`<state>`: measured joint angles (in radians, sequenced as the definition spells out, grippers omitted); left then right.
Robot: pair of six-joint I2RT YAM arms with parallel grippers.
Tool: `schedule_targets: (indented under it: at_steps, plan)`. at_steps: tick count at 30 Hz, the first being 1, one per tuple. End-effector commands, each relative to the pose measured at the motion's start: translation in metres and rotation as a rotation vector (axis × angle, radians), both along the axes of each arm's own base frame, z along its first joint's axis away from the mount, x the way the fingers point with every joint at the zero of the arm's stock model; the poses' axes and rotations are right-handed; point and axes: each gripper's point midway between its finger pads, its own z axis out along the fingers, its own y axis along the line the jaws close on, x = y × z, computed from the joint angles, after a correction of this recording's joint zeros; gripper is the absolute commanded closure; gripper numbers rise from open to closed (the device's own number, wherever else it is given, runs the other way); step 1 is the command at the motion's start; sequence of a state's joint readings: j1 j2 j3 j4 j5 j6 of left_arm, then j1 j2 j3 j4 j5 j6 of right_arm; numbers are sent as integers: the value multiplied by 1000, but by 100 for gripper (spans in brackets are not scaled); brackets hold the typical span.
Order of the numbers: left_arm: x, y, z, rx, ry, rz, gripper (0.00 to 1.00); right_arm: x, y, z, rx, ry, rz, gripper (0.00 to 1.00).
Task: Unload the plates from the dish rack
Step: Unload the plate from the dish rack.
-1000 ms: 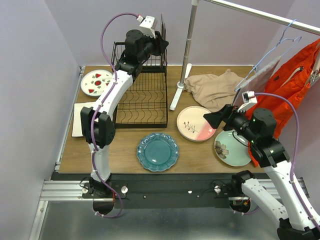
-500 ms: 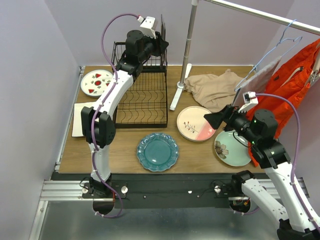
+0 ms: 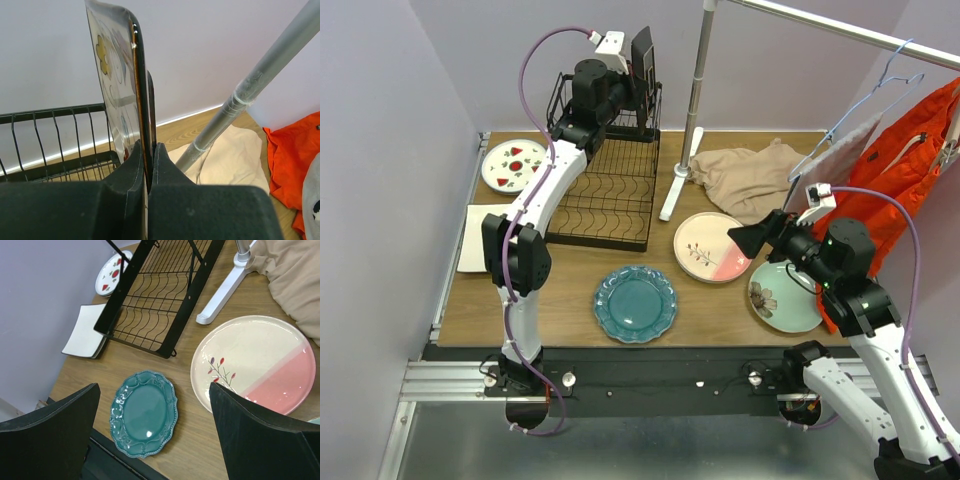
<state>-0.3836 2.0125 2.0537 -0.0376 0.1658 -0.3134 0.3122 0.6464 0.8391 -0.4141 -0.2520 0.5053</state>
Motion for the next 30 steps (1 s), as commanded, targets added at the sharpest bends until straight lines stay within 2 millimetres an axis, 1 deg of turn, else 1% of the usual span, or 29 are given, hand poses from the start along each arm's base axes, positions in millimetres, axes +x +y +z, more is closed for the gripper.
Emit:
schedule_targets:
  at_steps: [1, 5, 6, 8, 9, 11, 12, 16, 19, 30]
  plan:
    - [-25, -8, 39, -3, -71, -80, 100, -1, -1, 8, 5, -1, -5, 2]
    - [-30, -6, 57, -29, -102, -78, 100, -2, -2, 5, 6, 3, -11, 2]
    - [-34, -6, 66, -45, -116, -78, 100, -2, -2, 3, 5, 6, -9, 2]
    - [-37, -4, 76, -55, -133, -74, 100, -2, -2, 1, 1, 11, -10, 2]
    - [-40, -3, 86, -65, -150, -71, 100, -2, -2, 0, -1, 12, -11, 2]
    - [-43, -2, 96, -71, -169, -62, 100, 0, -2, 0, -4, 13, -12, 2]
    - [-47, -1, 107, -79, -192, -63, 100, 0, -2, -1, -3, 17, -10, 2]
    - [-56, 0, 127, -79, -249, -68, 100, 1, -2, 1, -6, 14, -13, 2]
    - [-60, 0, 137, -81, -273, -74, 100, 1, -3, -1, -11, 15, -16, 2]
    - [-80, 10, 164, -62, -343, -74, 100, 4, -4, -6, -19, 30, -28, 3]
